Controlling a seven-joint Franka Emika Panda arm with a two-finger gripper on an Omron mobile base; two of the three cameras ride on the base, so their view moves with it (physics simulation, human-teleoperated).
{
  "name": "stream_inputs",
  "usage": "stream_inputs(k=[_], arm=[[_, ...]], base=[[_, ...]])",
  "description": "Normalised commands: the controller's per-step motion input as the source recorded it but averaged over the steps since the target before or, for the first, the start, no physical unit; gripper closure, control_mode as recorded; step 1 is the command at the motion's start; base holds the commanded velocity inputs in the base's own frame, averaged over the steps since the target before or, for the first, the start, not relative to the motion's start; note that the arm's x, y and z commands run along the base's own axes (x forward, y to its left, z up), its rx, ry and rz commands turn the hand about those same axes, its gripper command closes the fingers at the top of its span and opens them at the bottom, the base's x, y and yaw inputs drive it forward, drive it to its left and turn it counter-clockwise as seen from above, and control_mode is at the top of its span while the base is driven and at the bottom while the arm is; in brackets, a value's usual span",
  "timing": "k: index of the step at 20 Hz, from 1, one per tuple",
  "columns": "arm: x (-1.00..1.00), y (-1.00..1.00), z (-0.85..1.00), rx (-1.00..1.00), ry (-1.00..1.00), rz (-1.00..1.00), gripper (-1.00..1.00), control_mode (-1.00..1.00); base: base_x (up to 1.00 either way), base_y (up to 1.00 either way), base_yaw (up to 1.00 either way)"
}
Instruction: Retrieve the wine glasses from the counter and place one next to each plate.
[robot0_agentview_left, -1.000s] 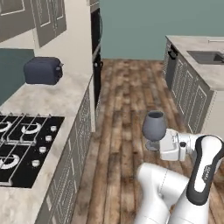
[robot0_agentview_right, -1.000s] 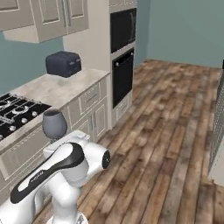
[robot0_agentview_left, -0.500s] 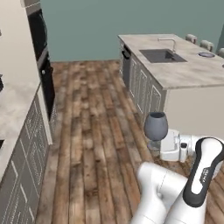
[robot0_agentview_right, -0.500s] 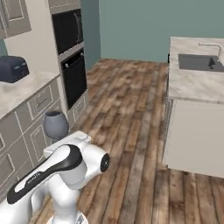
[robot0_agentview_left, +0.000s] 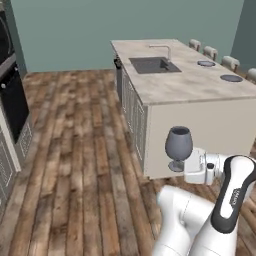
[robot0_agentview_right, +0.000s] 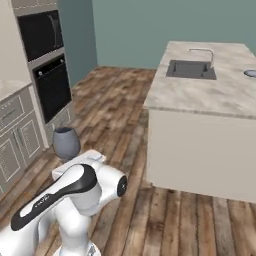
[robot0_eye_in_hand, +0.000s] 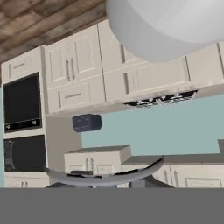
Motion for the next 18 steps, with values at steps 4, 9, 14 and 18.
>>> stream_inputs(k=[4, 9, 14, 18], arm=[[0.00, 0.00, 0.00, 0.00, 0.00, 0.00, 1.00, 1.00], [0.00, 0.00, 0.00, 0.00, 0.00, 0.00, 1.00, 1.00], [0.00, 0.00, 0.00, 0.00, 0.00, 0.00, 1.00, 1.00], [0.00, 0.00, 0.00, 0.00, 0.00, 0.00, 1.00, 1.00]], base=[[0.43, -1.00, 0.00], [0.88, -1.00, -0.01], [0.88, -1.00, -0.01], [0.58, -1.00, 0.00]])
